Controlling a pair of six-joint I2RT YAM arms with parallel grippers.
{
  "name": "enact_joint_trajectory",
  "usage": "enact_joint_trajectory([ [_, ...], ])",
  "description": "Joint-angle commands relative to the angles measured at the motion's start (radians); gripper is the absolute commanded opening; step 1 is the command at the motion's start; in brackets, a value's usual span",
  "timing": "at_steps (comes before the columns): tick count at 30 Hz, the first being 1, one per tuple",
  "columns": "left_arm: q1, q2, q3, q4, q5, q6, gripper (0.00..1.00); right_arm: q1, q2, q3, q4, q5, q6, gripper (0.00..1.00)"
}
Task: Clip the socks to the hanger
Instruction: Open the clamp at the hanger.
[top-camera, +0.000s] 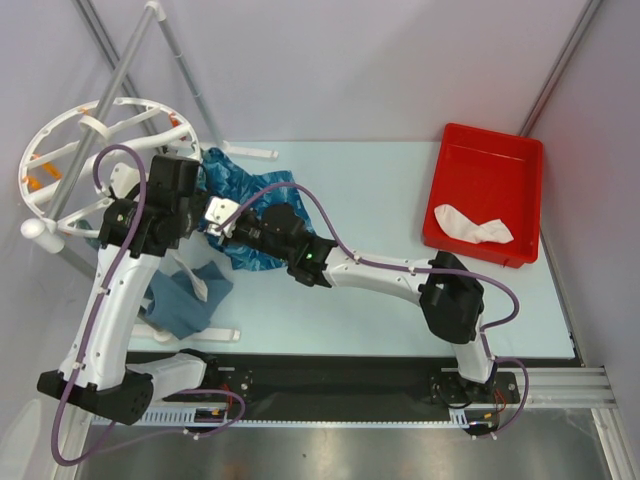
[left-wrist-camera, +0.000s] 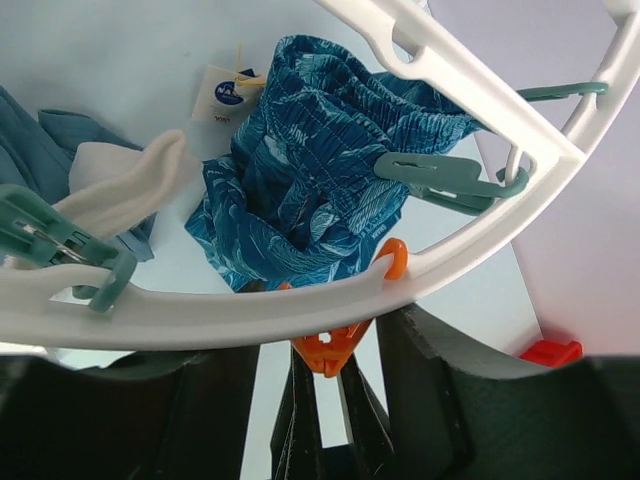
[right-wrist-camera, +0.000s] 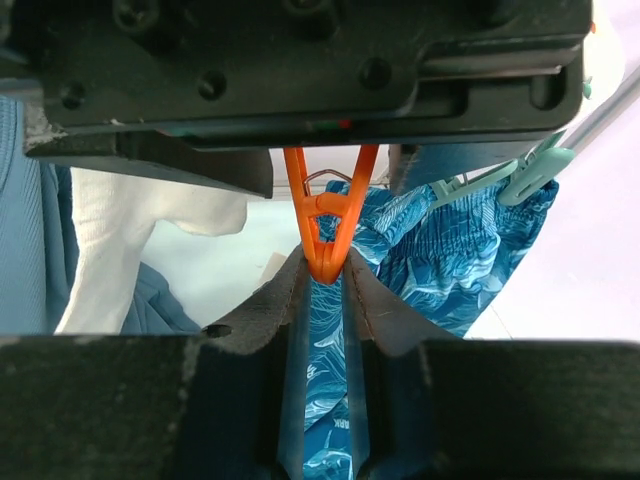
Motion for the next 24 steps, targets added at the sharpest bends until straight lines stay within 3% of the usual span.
enact_joint_trajectory([
  [1, 0.004, -0.013, 0.041, -0.016, -0.072, 0.005, 0.52, -0.002, 0.008, 0.066, 0.089, -0.017, -0.008, 0.0],
  [7, 0.004, -0.011, 0.033, 0.0, -0.083, 0.027, 0.38, 0.001, 0.016, 0.069, 0.091, -0.017, -0.006, 0.0],
  [10, 0.004, -0.017, 0.021, 0.023, -0.074, 0.047, 0.24, 0.003, 0.018, 0.072, 0.088, -0.018, -0.006, 0.0],
  [12, 0.002, -0.027, 0.007, 0.052, -0.069, 0.069, 0.05, 0.006, 0.018, 0.071, 0.091, -0.012, -0.006, 0.0],
  [14, 0.004, -0.037, -0.01, 0.066, -0.068, 0.076, 0.0, 0.006, 0.018, 0.071, 0.091, -0.005, -0.003, 0.0],
  [16, 0.004, -0.053, -0.02, 0.1, -0.065, 0.102, 0.0, 0.009, 0.016, 0.071, 0.082, 0.014, 0.003, 0.14],
  [17, 0.004, -0.057, -0.031, 0.112, -0.065, 0.126, 0.0, 0.009, 0.01, 0.065, 0.08, 0.015, 0.003, 0.33],
  [20, 0.004, -0.068, -0.043, 0.129, -0.071, 0.146, 0.0, 0.007, -0.022, 0.0, 0.124, 0.06, 0.0, 0.61],
  [24, 0.004, -0.082, -0.059, 0.145, -0.075, 0.154, 0.0, -0.003, -0.068, -0.073, 0.137, 0.097, 0.014, 0.7],
])
